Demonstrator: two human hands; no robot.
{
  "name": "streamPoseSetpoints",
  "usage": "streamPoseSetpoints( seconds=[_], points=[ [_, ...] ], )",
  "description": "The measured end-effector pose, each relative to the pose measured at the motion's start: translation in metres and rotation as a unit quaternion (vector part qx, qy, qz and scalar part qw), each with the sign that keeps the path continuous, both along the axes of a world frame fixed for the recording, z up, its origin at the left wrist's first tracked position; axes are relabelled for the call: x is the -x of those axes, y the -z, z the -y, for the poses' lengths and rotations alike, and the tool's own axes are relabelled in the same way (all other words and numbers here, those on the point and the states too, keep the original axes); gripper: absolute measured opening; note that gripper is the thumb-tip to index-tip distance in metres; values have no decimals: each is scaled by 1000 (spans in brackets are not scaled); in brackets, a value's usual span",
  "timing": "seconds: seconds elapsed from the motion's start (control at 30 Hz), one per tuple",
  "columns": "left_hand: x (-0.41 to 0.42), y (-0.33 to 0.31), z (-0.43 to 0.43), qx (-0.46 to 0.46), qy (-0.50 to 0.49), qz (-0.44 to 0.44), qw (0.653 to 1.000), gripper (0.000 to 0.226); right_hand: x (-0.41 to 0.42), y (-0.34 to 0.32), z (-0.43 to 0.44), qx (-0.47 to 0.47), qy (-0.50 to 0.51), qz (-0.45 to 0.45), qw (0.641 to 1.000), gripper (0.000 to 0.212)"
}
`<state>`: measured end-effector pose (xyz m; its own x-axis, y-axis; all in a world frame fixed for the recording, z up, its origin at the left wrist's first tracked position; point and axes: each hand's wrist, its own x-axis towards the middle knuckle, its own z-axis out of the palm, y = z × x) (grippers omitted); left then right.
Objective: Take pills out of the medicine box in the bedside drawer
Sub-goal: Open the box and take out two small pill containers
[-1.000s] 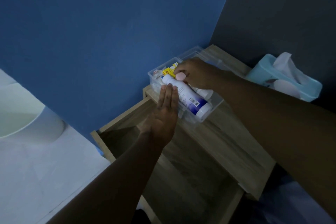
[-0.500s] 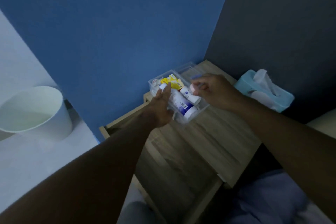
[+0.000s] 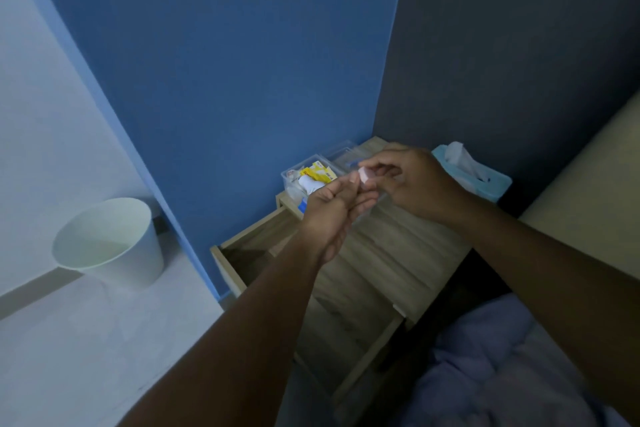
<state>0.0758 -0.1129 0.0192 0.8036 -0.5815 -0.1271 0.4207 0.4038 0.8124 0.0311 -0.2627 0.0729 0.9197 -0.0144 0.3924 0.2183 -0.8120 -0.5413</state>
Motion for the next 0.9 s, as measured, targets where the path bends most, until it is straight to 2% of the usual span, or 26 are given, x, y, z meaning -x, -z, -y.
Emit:
streamPoseSetpoints(
  seconds=[0.13,0.2,0.27,0.3,0.37,0.43,0.5,0.53,0.6,0.67,0.77,0.9],
  points=[
    [20,-5,3,1,-2,-20,1000,32,21,-13,5,-39,-75,-14,996,33],
    [21,-4,1,20,-5,-34,999,32,24,-15,7,-136,-105,-60,983,37],
    [23,-4,0,39,-9,-47,998,30,26,-17,6,-197,-79,-101,972,48],
    [23,-4,0,44,-11,-53,998,30,26,-17,5,-179,-41,-106,977,50],
    [25,-3,1,40,-12,-56,998,30,26,-17,3,-56,39,-53,996,43],
    [27,-2,3,33,-9,-56,998,29,27,-17,0,22,43,-4,999,37],
    [28,1,3,30,-4,-62,998,32,27,-16,2,10,-11,-1,1000,25],
    [29,2,2,31,-4,-66,997,34,28,-17,3,-3,-37,-16,999,26],
    [29,4,1,37,-7,-79,996,32,30,-18,5,-30,-57,-61,996,46],
    [29,5,1,48,-1,-80,996,30,30,-17,3,-22,-6,-88,996,64],
    [31,9,5,51,-1,-93,994,28,30,-19,-1,41,51,-84,994,51],
    [33,17,3,52,20,-96,994,36,31,-20,1,71,-20,-100,992,28]
  ],
)
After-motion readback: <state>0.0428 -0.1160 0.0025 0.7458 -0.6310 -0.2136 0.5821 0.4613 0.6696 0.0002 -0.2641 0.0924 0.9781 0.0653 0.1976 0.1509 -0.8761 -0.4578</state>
